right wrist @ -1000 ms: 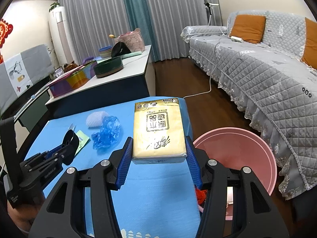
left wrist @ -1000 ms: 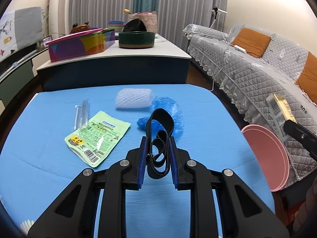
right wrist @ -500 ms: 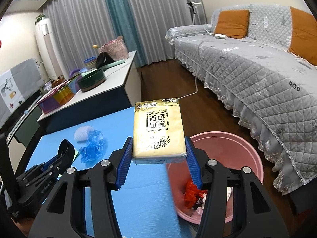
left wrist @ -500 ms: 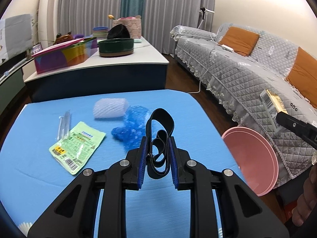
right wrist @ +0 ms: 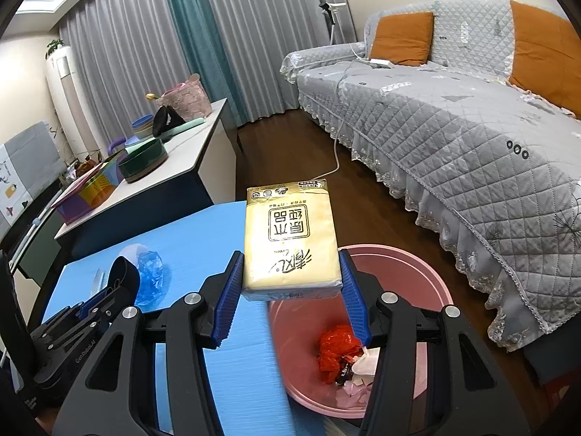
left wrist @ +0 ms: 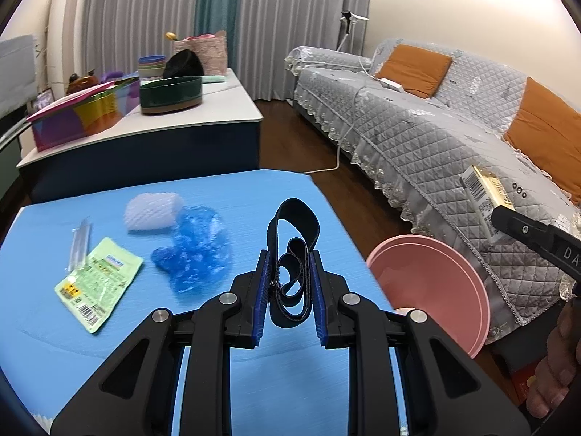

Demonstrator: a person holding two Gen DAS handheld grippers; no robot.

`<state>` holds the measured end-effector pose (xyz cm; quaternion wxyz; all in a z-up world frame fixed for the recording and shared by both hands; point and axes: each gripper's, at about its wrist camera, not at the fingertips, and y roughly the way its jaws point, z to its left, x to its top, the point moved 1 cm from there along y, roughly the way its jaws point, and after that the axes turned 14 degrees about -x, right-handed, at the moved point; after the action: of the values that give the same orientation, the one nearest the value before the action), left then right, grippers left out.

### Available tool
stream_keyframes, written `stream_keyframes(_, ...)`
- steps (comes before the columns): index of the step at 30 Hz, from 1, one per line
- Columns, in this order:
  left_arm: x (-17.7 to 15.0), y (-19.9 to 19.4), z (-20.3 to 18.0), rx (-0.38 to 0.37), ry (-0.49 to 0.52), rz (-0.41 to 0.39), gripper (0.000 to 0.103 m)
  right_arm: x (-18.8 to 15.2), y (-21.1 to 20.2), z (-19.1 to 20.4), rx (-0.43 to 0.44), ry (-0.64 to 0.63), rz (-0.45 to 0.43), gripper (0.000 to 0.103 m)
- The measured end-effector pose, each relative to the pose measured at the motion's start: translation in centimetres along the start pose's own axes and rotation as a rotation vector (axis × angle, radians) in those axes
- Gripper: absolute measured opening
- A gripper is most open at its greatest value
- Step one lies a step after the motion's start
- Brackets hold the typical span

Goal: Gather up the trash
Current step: 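Carry the rubber band with left tool while right tool carries tissue pack to basin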

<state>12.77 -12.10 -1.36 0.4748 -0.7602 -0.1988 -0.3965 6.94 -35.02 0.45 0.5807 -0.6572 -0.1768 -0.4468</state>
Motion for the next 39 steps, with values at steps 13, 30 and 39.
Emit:
stream_keyframes(13, 0.7, 2.0, -3.6, -0.08, 0.046, 0.011, 0.021, 0.6, 0.9, -3.4, -0.046, 0.052, 0.014, 0.052)
stream_keyframes(30, 1.0, 5.5, -8.9, -0.213, 0.127, 0.044, 0.021, 1.3, 1.9, -6.1, -0.105, 0.078, 0.019, 0.052)
stream_keyframes(39, -0.3, 8.1, -10.3, -0.255, 0.142, 0.107, 0.021, 0.8, 2.7, -6.7, -0.115, 0.089, 0.046, 0.052)
